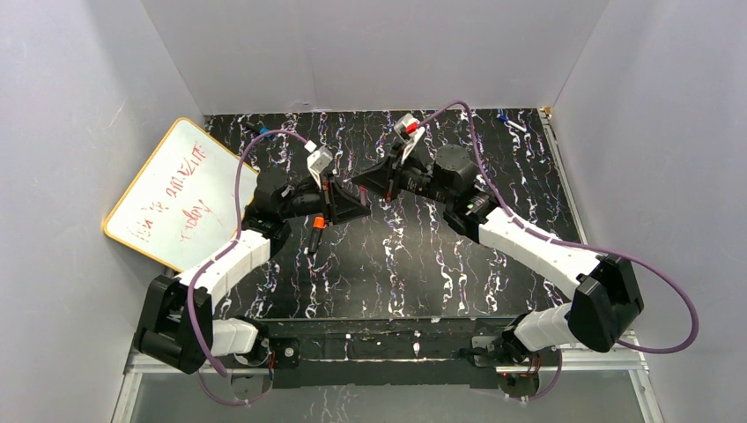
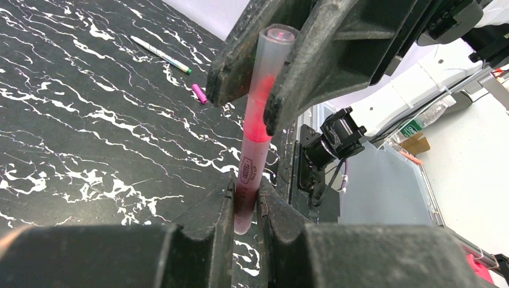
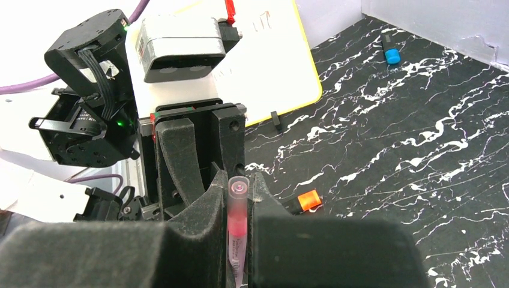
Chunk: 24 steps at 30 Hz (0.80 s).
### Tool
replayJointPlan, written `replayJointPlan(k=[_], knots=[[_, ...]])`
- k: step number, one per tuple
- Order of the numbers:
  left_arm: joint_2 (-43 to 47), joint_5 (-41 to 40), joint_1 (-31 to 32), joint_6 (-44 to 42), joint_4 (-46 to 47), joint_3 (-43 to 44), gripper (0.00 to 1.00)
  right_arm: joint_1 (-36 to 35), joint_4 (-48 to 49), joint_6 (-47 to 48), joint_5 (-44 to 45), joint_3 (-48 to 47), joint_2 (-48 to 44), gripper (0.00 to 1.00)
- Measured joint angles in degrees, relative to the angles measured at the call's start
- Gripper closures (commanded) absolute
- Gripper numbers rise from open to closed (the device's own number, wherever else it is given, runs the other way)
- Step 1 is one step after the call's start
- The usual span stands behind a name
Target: Insert the pens into the pen caps
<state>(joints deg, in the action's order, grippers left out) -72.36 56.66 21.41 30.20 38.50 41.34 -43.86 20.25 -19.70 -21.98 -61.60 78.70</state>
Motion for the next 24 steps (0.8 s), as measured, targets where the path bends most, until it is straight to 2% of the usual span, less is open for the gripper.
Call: replayJointPlan(k=[8, 19, 24], knots=[[0.0, 0.17, -0.76, -1.14, -2.08, 0.13, 1.0, -0.33, 2.05, 0.31, 0.11, 0.37, 1.46, 0.99], [0.2, -0.13, -0.72, -10.16, -14.62, 2.73, 1.0, -0.44, 2.89, 1.53, -0.96, 2.56, 1.79, 0.99], [0.2, -0.28, -0.57, -12.09, -16.96, 3.06, 1.0, -0.57, 3.3, 2.1, -1.33, 3.39, 1.77, 0.99]])
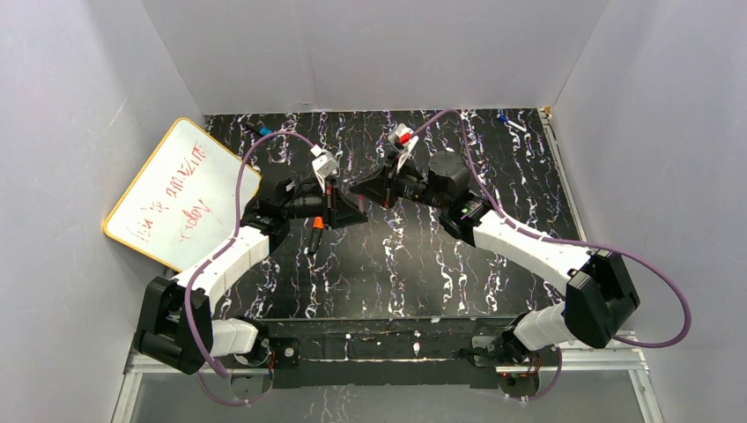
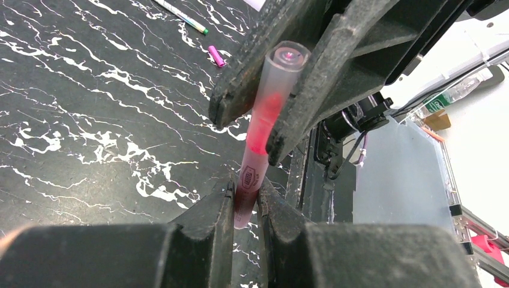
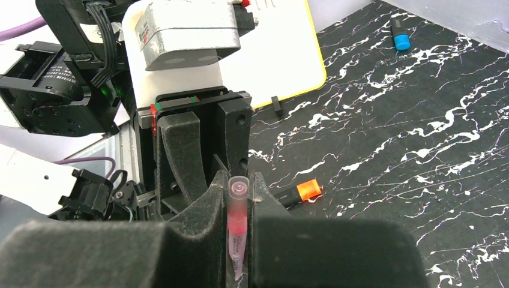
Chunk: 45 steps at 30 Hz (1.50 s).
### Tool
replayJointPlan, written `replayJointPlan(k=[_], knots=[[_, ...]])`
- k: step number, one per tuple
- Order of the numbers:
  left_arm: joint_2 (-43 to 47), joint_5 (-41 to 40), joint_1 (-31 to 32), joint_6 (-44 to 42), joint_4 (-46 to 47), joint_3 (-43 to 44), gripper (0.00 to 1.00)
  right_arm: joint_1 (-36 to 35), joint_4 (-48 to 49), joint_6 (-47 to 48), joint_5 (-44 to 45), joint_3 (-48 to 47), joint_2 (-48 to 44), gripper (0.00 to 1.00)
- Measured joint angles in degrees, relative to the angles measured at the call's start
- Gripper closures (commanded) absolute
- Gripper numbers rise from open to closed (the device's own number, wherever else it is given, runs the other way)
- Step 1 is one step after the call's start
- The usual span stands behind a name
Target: Insert the pens into the pen caps
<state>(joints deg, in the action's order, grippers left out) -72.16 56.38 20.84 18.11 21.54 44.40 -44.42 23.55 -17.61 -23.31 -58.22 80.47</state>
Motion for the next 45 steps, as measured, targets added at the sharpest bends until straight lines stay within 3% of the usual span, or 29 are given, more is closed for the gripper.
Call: replayJointPlan(k=[29, 45], knots=[[0.02, -4.87, 0.0, -4.87, -6.54, 5.57, 1.0, -0.35, 9.09, 1.55, 3.06, 3.34, -0.13, 0.99], [2.54, -6.67, -0.37, 1.46, 1.55, 5.62, 1.0, -1.46, 12.9, 0.85, 5.29, 5.31, 0.24, 0.99]])
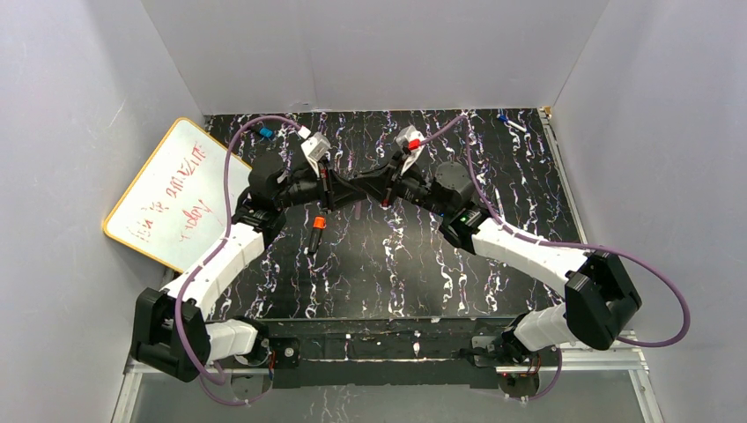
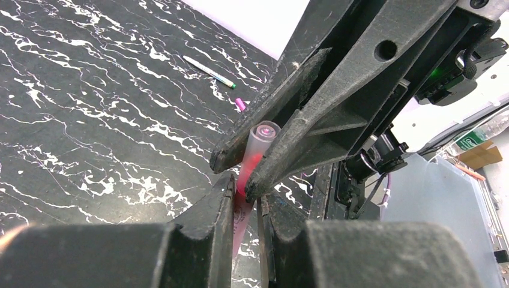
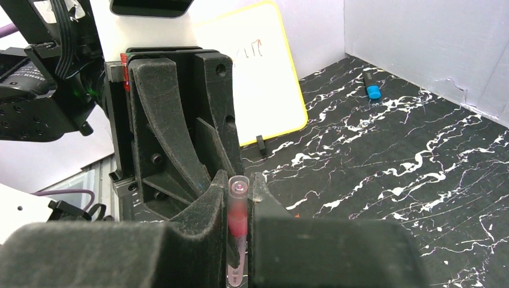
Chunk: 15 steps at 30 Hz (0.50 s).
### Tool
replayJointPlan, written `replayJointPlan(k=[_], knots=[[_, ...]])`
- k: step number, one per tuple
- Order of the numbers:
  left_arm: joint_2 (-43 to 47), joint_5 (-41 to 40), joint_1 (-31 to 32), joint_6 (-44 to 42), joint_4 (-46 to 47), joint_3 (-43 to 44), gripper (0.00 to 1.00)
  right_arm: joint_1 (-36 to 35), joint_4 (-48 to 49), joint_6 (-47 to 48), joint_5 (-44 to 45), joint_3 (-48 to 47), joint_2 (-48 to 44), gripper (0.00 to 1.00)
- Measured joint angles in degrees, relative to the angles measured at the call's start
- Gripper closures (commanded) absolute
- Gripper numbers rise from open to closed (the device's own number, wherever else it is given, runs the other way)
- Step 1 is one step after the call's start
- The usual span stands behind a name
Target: Insert the pens into the pen caps
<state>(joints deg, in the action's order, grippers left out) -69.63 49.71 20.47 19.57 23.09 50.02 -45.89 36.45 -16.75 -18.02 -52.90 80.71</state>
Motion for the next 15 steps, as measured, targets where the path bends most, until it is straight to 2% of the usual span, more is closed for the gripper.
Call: replayJointPlan(k=[7, 8, 13, 15], knots=[[2.67, -0.15, -0.15, 0.39, 1.22, -4.37, 1.0, -1.03, -1.9, -1.01, -0.15, 0.33, -0.28, 0.99], [3.65, -0.46, -0.15, 0.22, 1.27, -5.64, 1.0, -1.46, -2.67, -1.22, -0.37, 0.37, -0.37, 0.96], [7.1, -1.95, -0.17, -0.98, -0.17, -10.86, 1.0, -2.93, -6.69, -2.64, -1.11, -0.22, 0.48, 0.55], [8.59, -2.86, -0.57, -1.53, -0.35, -12.96, 1.0, -3.34, -9.79, -3.21, 1.07, -0.13, 0.59, 0.39]])
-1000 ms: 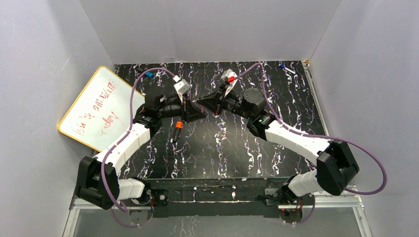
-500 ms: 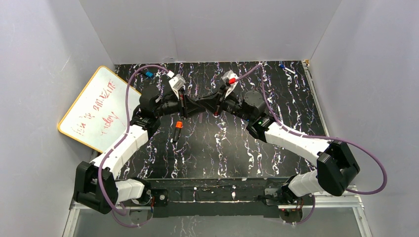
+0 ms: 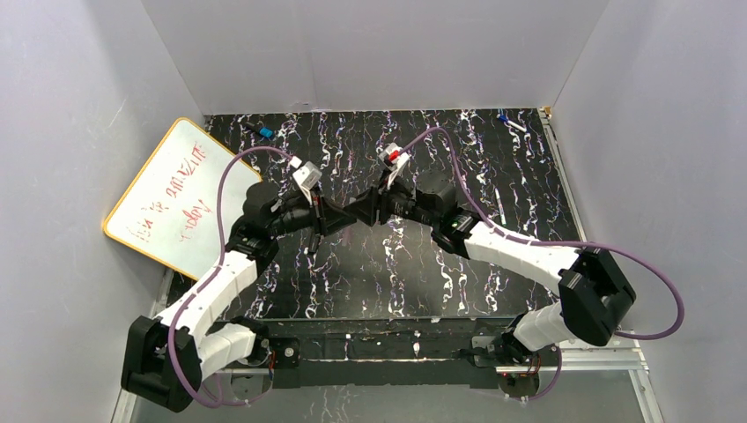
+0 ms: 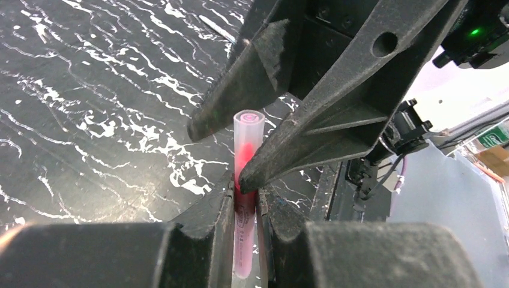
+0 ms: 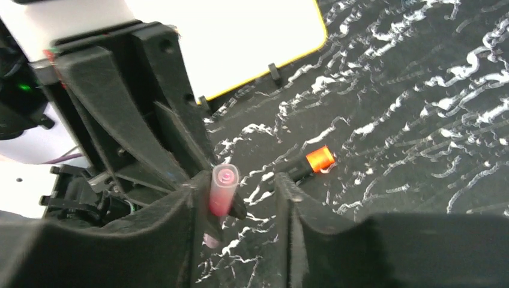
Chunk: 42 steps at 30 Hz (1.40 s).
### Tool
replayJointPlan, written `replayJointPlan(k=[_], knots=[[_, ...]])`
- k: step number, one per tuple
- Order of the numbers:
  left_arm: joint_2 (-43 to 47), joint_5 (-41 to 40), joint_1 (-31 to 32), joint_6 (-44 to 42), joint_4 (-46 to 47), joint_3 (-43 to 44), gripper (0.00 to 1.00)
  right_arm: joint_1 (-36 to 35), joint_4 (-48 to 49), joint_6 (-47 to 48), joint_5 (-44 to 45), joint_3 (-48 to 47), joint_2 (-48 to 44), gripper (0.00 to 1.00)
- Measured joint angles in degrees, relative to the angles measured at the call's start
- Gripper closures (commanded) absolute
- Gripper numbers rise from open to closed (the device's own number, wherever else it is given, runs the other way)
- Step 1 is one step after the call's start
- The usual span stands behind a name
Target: Insert the pens into the pen caps
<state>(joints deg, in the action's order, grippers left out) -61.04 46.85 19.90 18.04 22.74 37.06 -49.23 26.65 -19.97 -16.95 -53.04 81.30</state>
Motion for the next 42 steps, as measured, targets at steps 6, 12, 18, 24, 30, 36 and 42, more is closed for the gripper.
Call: replayJointPlan(k=[6, 12, 18, 24, 30, 36, 42], knots=[[2.12, -3.74, -1.11, -0.63, 1.97, -3.91, 1.0, 0.04, -5.62, -3.52, 7.52, -0.33, -0.26, 0.25], [1.25, -9.79, -2.71, -3.13, 2.32, -4.39, 1.0, 2.58, -13.0, -4.15, 11.41, -1.84, -0.55, 0.23], [-5.66, -16.0, -2.51, -6.6, -5.84, -1.79, 1.0, 10.4, -15.39, -4.81, 14.38, -1.73, -6.91, 0.2], [-15.65, -27.76, 0.85, -9.01, -16.04, 5.33, 1.0, 12.48, -19.23, -4.13, 16.96, -1.53, -15.74, 0.18], [-22.08, -41.31, 7.87, -8.85, -25.44, 10.43, 1.0, 12.52, -24.15, -3.65, 19.21, -0.46, -20.33, 0.16], [-26.86, -51.08, 9.25, -6.88, -32.13, 14.34, 1.0, 12.63, -27.28, -2.75, 20.74, -0.39, -22.6, 0.15], [-28.46, -55.47, 9.38, -5.2, -35.3, 15.08, 1.0, 12.76, -29.09, -2.08, 21.35, -0.35, -23.58, 0.14]])
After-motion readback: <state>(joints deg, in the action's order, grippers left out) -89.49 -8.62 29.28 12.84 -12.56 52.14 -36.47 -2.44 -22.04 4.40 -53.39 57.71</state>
